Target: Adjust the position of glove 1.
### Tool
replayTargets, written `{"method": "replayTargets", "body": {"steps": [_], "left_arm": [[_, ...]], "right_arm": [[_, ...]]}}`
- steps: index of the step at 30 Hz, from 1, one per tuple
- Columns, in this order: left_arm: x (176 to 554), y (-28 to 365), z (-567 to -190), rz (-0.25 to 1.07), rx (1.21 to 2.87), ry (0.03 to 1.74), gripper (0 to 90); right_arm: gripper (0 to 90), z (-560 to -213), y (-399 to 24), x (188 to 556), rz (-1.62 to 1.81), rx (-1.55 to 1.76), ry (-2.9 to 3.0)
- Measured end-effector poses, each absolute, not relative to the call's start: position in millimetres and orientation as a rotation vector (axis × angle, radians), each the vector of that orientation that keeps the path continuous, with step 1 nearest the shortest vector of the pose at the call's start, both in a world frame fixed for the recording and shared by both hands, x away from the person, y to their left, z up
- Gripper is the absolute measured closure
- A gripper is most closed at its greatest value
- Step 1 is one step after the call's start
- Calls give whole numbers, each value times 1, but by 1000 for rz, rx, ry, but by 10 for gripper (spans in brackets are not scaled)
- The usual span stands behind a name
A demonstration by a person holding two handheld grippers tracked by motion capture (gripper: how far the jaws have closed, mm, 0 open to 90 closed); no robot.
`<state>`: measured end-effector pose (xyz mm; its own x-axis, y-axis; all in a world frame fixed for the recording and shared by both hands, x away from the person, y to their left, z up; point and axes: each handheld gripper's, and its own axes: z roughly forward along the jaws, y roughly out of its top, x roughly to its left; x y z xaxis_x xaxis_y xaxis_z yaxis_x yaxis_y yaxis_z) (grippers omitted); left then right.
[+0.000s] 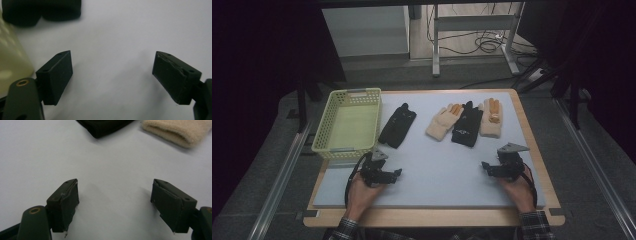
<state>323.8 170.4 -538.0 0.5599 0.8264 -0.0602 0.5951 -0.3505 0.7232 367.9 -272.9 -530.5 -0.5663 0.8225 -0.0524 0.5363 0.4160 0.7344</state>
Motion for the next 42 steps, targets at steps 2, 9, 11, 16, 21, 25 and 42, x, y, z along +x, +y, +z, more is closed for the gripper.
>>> {"method": "replayTargets", "body": {"steps": [2, 9, 11, 16, 21, 25, 42], "left_arm": [[329, 166, -528, 421, 2071, 1135, 225], [366, 146, -515, 406, 2043, 1140, 323], [376, 140, -517, 407, 2047, 1145, 352], [400, 129, -517, 484, 2064, 1181, 424], [419, 130, -519, 533, 2056, 1256, 507], [427, 126, -526, 583, 2075, 1303, 525], [418, 122, -519, 604, 2008, 1325, 881]], "right_arm": [[220, -530, -273, 368, 958, 1160, 2269], [220, -530, -273, 368, 956, 1158, 2270], [219, -530, -273, 368, 957, 1158, 2270], [219, -530, -273, 368, 957, 1158, 2270], [219, -530, -273, 368, 958, 1158, 2270], [219, -530, -273, 368, 958, 1158, 2270], [218, -530, -273, 368, 959, 1159, 2271]]}}
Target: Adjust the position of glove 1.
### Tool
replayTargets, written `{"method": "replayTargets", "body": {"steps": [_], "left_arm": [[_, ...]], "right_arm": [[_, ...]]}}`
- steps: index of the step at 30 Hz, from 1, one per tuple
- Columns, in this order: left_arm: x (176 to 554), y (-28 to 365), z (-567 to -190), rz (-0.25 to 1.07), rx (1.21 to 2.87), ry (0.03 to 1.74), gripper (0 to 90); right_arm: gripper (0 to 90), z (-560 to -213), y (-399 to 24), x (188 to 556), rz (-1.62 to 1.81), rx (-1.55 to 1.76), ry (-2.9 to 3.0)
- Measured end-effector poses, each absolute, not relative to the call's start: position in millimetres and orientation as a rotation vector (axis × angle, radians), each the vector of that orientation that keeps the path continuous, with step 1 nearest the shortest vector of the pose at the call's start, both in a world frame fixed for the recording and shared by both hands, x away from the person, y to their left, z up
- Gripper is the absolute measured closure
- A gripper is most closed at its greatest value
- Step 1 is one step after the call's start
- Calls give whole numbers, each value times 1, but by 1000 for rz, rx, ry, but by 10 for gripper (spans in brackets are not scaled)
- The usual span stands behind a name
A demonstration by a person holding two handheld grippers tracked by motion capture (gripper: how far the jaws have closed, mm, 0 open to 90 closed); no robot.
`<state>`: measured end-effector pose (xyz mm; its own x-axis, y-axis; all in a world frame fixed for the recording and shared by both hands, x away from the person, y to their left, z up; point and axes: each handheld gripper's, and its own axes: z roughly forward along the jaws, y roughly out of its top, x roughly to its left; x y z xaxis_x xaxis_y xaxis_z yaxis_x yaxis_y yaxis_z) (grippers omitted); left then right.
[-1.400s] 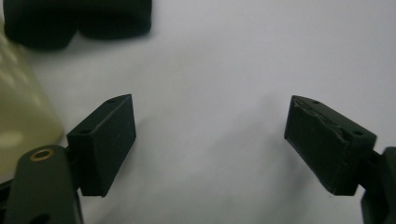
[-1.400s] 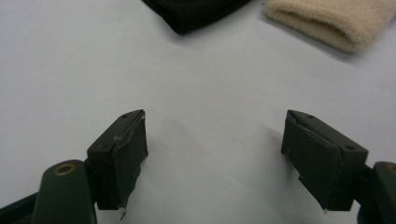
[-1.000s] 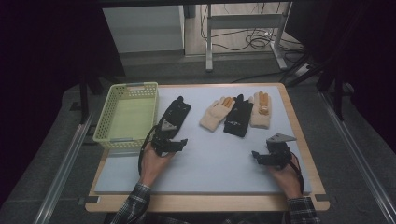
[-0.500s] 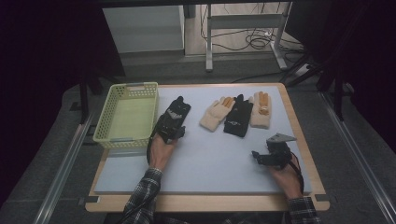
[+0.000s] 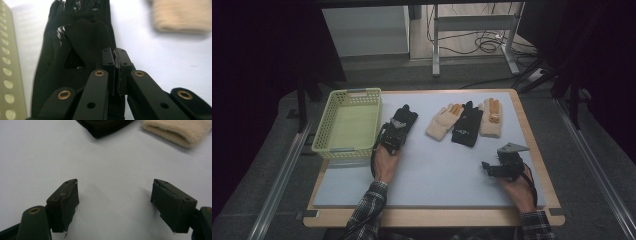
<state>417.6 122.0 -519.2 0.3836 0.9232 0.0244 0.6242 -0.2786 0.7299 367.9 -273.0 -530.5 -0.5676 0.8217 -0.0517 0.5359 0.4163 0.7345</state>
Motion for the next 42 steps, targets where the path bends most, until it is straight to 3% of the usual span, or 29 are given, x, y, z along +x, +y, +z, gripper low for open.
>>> {"method": "replayTargets", "body": {"steps": [6, 10, 13, 19, 20, 21, 27, 33, 37, 42], "left_arm": [[390, 119, -495, 526, 2008, 1247, 879], [371, 115, -492, 389, 1997, 1157, 856], [362, 117, -493, 308, 1986, 1119, 645], [342, 139, -496, 295, 1973, 1116, 447], [334, 145, -499, 330, 1989, 1115, 447], [331, 148, -501, 342, 2000, 1111, 377], [310, 171, -524, 447, 2080, 1106, 193], [304, 190, -547, 494, 2119, 1161, 81], [307, 196, -552, 406, 2102, 1168, 57], [307, 195, -553, 412, 2109, 1162, 27]], "right_arm": [[218, -530, -273, 368, 958, 1158, 2271], [218, -531, -273, 368, 958, 1158, 2271], [218, -530, -273, 368, 958, 1158, 2271], [218, -530, -273, 368, 958, 1158, 2271], [220, -530, -273, 368, 958, 1158, 2271], [223, -530, -273, 368, 959, 1154, 2274], [238, -530, -273, 367, 960, 1146, 2278], [245, -529, -271, 367, 954, 1155, 2274], [246, -525, -264, 365, 978, 1159, 2277], [265, -518, -234, 369, 1034, 1100, 2356]]}}
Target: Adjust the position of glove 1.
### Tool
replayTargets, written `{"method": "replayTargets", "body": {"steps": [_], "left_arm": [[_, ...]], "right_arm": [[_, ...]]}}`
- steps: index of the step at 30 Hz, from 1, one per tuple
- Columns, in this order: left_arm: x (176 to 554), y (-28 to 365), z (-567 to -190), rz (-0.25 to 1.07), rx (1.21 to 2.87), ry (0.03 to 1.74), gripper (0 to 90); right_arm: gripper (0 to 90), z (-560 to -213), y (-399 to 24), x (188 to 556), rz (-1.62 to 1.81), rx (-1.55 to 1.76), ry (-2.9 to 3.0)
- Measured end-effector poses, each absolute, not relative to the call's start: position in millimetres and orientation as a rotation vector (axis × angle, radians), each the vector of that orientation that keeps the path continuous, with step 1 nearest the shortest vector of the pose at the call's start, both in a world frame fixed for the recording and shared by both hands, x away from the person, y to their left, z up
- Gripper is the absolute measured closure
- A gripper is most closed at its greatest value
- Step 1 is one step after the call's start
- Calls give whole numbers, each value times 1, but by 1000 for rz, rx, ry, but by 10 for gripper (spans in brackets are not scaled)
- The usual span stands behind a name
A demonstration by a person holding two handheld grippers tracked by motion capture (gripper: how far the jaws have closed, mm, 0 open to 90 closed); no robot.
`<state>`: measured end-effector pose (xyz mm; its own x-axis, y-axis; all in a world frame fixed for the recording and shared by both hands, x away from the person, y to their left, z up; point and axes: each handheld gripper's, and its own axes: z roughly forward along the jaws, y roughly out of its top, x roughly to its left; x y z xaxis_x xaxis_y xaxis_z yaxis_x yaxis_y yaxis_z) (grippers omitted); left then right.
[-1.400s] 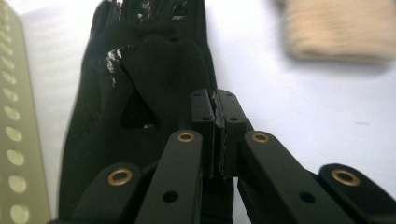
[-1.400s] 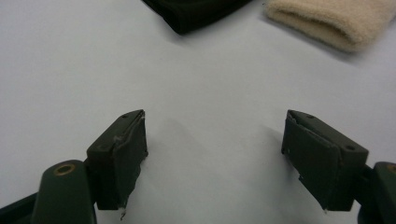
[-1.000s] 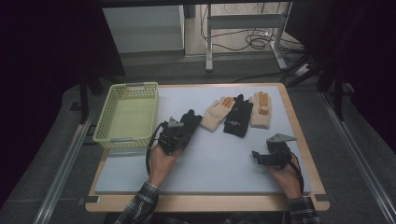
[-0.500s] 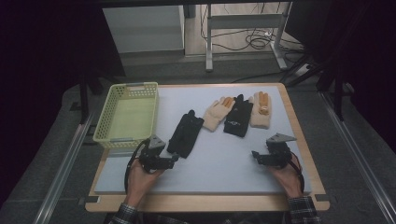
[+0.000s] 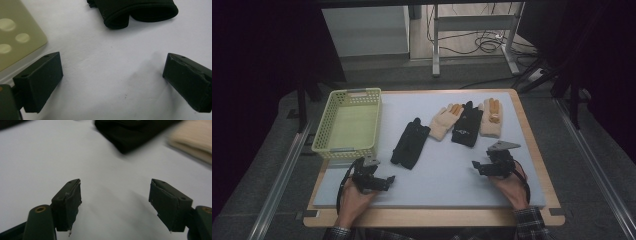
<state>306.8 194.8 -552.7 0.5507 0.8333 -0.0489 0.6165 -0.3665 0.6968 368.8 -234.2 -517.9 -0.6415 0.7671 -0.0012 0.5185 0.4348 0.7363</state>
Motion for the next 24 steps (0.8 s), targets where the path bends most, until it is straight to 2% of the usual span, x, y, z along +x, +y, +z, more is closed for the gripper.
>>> {"method": "replayTargets", "body": {"steps": [5, 9, 17, 24], "left_arm": [[307, 195, -553, 414, 2107, 1161, 28], [306, 195, -553, 415, 2107, 1161, 30], [306, 195, -553, 415, 2105, 1161, 32], [306, 196, -553, 415, 2103, 1161, 35]], "right_arm": [[275, -513, -192, 384, 1069, 1023, 2426], [319, -510, -151, 401, 1119, 942, 2483], [318, -512, -87, 422, 1112, 831, 2576], [278, -521, -46, 435, 1127, 801, 2595]]}}
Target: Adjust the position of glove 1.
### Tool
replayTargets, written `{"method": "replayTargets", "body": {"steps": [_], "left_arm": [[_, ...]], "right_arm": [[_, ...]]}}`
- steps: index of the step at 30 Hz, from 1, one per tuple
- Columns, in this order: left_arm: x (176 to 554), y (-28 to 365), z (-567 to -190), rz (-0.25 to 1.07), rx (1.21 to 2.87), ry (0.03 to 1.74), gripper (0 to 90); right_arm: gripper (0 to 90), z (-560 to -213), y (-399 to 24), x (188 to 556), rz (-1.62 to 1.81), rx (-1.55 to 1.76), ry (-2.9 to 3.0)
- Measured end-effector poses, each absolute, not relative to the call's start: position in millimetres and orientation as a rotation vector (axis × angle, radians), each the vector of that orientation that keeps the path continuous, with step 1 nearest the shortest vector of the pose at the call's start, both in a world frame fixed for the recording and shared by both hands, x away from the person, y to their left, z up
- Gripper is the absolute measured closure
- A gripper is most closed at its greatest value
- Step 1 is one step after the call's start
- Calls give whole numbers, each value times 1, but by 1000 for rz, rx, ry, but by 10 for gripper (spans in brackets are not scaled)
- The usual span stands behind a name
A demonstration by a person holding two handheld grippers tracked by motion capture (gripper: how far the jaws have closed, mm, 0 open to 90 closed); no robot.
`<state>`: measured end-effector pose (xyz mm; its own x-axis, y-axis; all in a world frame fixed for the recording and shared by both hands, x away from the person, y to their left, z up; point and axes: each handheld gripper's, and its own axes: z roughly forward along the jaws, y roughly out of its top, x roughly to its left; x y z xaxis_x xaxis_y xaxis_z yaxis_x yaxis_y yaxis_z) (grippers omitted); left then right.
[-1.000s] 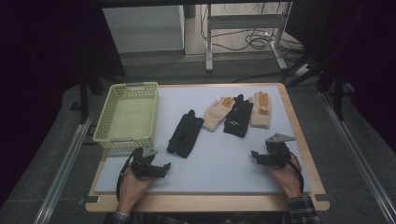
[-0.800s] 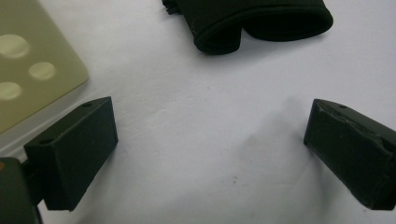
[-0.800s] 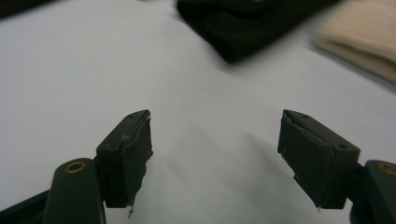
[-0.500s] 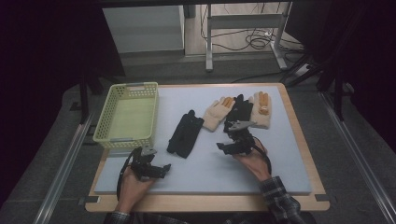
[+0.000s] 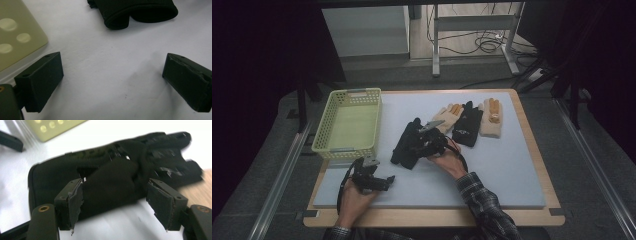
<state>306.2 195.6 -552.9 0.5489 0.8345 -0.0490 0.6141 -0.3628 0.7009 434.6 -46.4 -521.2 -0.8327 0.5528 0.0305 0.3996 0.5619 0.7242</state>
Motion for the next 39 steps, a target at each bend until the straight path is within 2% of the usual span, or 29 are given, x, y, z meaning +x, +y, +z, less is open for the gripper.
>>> {"method": "replayTargets", "body": {"steps": [5, 7, 8, 12, 15, 22, 27, 30, 34, 39], "left_arm": [[306, 196, -553, 415, 2103, 1162, 35], [306, 196, -553, 415, 2104, 1162, 35], [306, 196, -553, 415, 2104, 1162, 35], [306, 195, -553, 414, 2105, 1162, 34], [306, 195, -553, 414, 2105, 1162, 34], [306, 196, -553, 413, 2103, 1163, 35], [306, 196, -553, 413, 2102, 1161, 35], [306, 195, -553, 414, 2097, 1164, 35], [306, 195, -553, 415, 2097, 1164, 36], [306, 195, -553, 412, 2099, 1165, 36]], "right_arm": [[249, -529, -26, 443, 1093, 779, 2599], [289, -532, -22, 446, 1060, 780, 2610], [326, -534, -21, 446, 1060, 784, 2615], [717, -532, -24, 444, 1037, 775, 2598], [792, -530, -22, 442, 1023, 762, 2615], [798, -508, -40, 434, 1119, 747, 2623], [798, -484, -61, 414, 1192, 735, 2607], [797, -472, -81, 390, 1188, 689, 2594], [796, -471, -99, 375, 1179, 687, 2601], [791, -492, -132, 358, 1133, 715, 2637]]}}
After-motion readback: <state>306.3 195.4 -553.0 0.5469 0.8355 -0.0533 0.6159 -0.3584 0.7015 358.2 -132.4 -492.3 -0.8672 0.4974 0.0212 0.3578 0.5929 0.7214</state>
